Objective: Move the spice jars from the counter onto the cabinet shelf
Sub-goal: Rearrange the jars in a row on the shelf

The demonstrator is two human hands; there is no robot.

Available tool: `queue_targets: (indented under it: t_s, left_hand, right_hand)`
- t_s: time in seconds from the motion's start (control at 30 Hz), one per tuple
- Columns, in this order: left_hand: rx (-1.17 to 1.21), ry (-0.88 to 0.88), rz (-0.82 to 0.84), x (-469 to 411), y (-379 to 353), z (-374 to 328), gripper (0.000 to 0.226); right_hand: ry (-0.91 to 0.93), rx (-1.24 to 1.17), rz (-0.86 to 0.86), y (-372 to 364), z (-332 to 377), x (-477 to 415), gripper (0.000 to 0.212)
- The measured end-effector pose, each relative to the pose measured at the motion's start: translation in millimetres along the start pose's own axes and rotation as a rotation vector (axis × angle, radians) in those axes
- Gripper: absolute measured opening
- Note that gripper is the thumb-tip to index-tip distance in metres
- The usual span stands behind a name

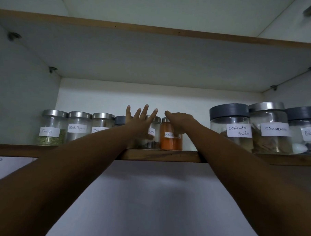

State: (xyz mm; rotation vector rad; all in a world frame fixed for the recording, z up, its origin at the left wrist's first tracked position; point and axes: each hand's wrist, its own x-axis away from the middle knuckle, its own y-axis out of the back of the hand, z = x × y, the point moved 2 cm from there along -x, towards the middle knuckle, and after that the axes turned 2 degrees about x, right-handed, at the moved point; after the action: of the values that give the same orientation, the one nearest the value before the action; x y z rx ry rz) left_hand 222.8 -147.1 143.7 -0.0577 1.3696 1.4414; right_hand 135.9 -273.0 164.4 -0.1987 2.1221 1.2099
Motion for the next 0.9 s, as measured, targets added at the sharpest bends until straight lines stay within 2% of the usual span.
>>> queue_targets:
  t_s: [0.1,0.23,0.33,0.4,0.5,0.57,0.63,0.67,0.77,0.9]
  left_hand:
    - [0.138,0.052,-0.007,6.9,19.1,-0.7,0.091]
    - [0.21,0.136,0.129,32.7,35.5,-12.9,0.075]
    - [0.591,0.105,0.269,63.9,49.9,-40.9,0.063]
    - [0.742,0.046,0.243,82.7,57.2,-61.8,0.049]
    - [0.679,0.157,-0.096,101.3,63.1,-72.0,0.038]
    - [0.582,0.217,-0.241,106.7,65.9,-71.2,0.036]
    - [0.604,0.22,-0.225,106.2,65.1,-69.3,0.036]
    - [0.638,0.226,-0.193,104.7,63.8,-68.6,0.037]
    - [0.627,0.265,-0.108,100.7,58.2,-66.6,0.046]
    - [0.569,0.212,-0.056,101.3,59.8,-69.8,0.046]
  right_hand:
    - [-0.007,-0.026,-0.028,2.3,-0.8,1.6,0.068]
    - [-0.02,-0.039,-0.077,5.0,3.2,8.4,0.058]
    - [-0.027,-0.029,-0.215,11.6,8.0,12.3,0.045]
    - [-0.039,-0.029,-0.278,17.5,10.6,15.4,0.035]
    - [-0.041,-0.03,-0.323,25.8,15.1,19.8,0.021]
    - [-0.055,-0.053,-0.363,32.8,18.3,24.5,0.009]
    - [-0.062,-0.084,-0.406,40.6,24.2,29.8,0.03]
    - [-0.058,-0.088,-0.441,46.6,26.5,33.8,0.032]
    - [0.002,-0.028,-0.532,64.2,30.5,49.9,0.014]
    - [0.041,0.092,-0.557,77.1,19.0,75.6,0.014]
